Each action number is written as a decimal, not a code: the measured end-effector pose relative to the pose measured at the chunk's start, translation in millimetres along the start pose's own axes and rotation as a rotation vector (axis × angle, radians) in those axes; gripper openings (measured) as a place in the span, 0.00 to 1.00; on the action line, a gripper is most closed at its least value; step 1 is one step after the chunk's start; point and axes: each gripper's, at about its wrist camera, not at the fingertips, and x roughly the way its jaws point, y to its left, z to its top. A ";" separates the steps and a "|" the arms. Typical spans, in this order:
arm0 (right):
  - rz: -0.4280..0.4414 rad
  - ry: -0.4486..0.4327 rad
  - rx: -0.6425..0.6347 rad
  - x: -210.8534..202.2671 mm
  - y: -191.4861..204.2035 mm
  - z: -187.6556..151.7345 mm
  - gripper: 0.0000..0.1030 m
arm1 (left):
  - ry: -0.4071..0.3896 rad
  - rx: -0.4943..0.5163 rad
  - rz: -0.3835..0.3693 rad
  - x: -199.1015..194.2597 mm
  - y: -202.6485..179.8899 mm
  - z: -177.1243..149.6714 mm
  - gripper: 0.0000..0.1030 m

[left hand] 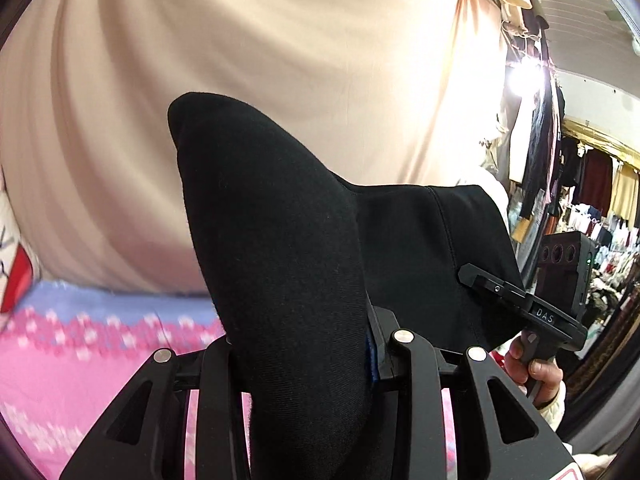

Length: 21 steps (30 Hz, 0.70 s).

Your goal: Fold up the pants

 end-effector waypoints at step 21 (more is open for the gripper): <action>-0.067 0.152 0.259 159.1 -153.3 -44.6 0.33 | 0.130 0.011 0.165 185.1 91.6 -21.6 0.30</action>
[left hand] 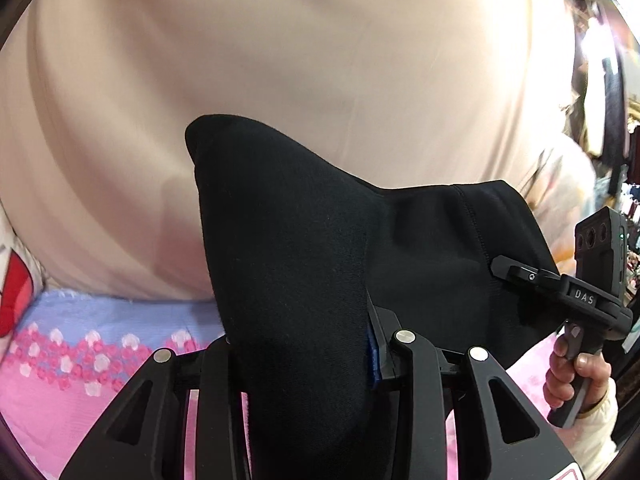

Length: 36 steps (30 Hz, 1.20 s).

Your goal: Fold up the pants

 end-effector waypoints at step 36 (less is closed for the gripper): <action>-0.055 0.307 0.303 147.0 -163.5 -127.3 0.42 | 0.317 -0.196 0.038 177.2 102.0 -159.2 0.47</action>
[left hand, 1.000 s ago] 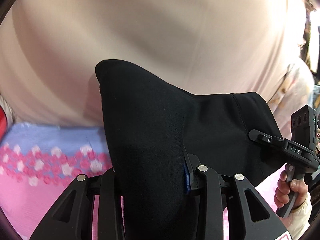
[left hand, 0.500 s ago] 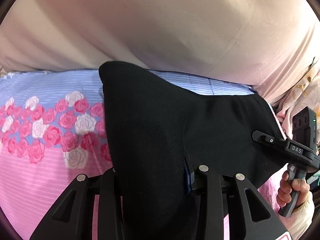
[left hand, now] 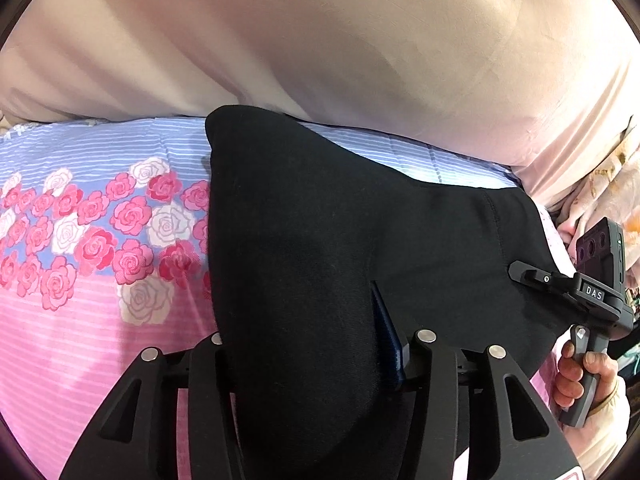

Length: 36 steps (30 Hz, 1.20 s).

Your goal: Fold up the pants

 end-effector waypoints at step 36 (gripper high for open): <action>-0.238 -0.206 0.026 -125.0 -7.1 -29.3 0.35 | -0.117 -0.161 0.192 -105.1 37.9 -6.1 0.56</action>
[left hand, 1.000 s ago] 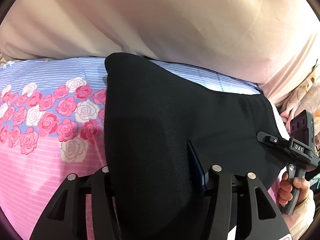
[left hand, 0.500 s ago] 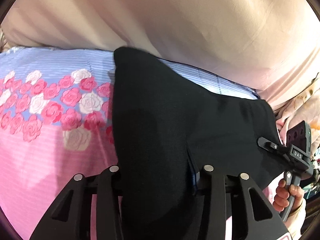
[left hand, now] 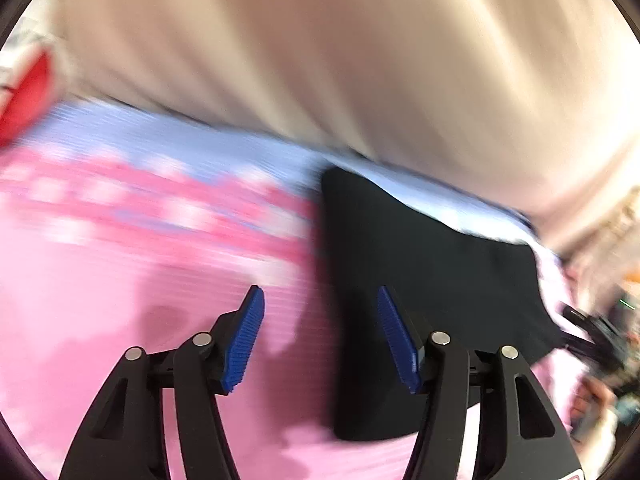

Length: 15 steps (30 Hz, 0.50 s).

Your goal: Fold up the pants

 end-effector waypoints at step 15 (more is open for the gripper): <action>-0.085 0.126 -0.416 54.0 77.2 -72.3 0.00 | 0.084 0.190 0.161 47.0 -62.2 -56.2 0.80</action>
